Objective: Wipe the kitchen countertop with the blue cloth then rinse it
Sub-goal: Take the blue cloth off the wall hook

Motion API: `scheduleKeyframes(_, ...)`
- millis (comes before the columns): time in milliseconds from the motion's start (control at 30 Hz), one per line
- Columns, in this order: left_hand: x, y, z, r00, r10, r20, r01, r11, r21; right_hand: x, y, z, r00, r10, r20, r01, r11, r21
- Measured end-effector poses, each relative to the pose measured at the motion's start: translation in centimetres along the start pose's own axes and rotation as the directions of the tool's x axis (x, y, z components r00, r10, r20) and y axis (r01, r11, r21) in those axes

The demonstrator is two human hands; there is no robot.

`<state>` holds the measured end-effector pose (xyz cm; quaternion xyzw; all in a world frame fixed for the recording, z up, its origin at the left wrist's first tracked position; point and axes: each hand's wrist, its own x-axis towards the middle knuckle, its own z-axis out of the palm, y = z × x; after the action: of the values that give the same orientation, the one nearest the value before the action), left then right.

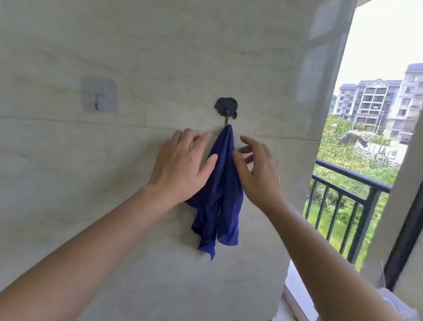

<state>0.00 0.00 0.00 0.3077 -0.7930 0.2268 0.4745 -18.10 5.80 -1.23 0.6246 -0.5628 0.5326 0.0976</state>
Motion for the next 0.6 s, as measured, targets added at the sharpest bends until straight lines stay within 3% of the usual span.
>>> scheduleKeyframes(233, 1.0, 0.0, 3.6, 0.977, 0.062, -0.202, -0.04, 0.993, 0.109, 1.2, 1.0, 1.5, 0.992, 0.039, -0.118, -0.052, 0.992, -0.113)
scheduleKeyframes(367, 1.2, 0.4, 4.0, 0.965, 0.016, -0.263, -0.014, 1.0, 0.011, 1.8, 1.3, 1.0, 0.998, 0.034, -0.057, -0.041, 0.99, -0.132)
scheduleKeyframes(467, 1.4, 0.9, 3.4, 0.972, -0.058, -0.226, 0.045, 0.997, -0.06, 2.0, 1.3, 0.4, 1.0, 0.017, 0.004, -0.016, 0.991, -0.132)
scheduleKeyframes(600, 1.9, 1.5, 1.6, 0.975, -0.219, -0.042, 0.208, 0.961, -0.182, 2.1, 1.0, 0.0, 0.998, 0.047, 0.049, -0.041, 0.994, -0.103)
